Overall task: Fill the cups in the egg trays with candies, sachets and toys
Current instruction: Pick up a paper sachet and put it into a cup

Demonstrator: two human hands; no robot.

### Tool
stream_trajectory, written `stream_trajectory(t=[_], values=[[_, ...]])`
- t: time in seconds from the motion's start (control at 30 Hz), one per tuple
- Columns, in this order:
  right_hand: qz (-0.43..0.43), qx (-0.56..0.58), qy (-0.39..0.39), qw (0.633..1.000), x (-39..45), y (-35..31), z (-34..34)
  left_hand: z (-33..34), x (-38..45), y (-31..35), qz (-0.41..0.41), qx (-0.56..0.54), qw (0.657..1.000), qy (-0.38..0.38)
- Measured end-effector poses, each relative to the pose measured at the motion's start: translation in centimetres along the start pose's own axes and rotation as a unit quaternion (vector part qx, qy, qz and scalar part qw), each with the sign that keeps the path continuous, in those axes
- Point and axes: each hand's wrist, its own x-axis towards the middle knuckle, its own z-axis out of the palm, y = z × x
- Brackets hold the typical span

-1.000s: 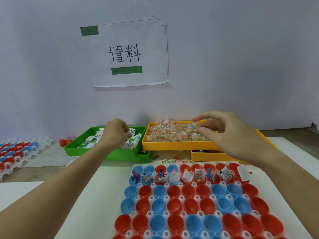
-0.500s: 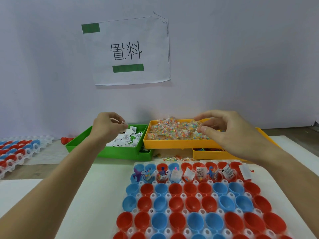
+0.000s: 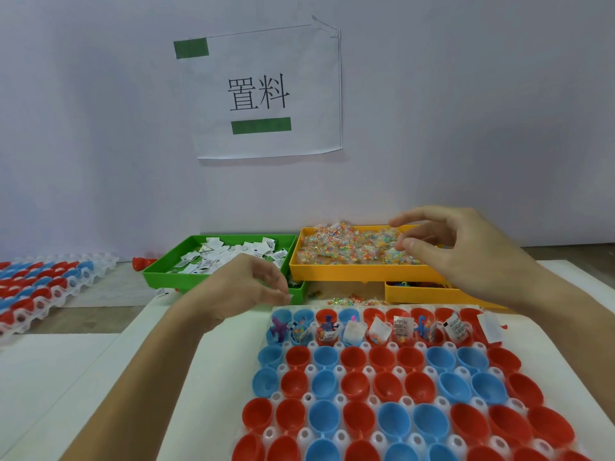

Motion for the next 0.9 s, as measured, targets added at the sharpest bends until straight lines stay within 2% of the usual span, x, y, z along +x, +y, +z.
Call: stream_trajectory(t=[0.13,0.2,0.43,0.9], values=[[0.0,-0.003,0.001,1.0,0.0,0.0,0.0,-0.9,-0.3,-0.2,0.007,0.038,0.993,-0.108],[-0.001,-0.001,0.002,1.0,0.0,0.0,-0.1,-1.2,-0.3,-0.3,0.002,0.052,0.991,-0.127],[0.0,-0.003,0.001,1.0,0.1,0.0,-0.2,-1.7,0.1,-0.5,-0.007,0.084,0.99,-0.111],[0.002,0.001,0.003,1.0,0.0,-0.1,-0.2,-0.6,0.5,-1.1,-0.03,0.153,0.978,-0.139]])
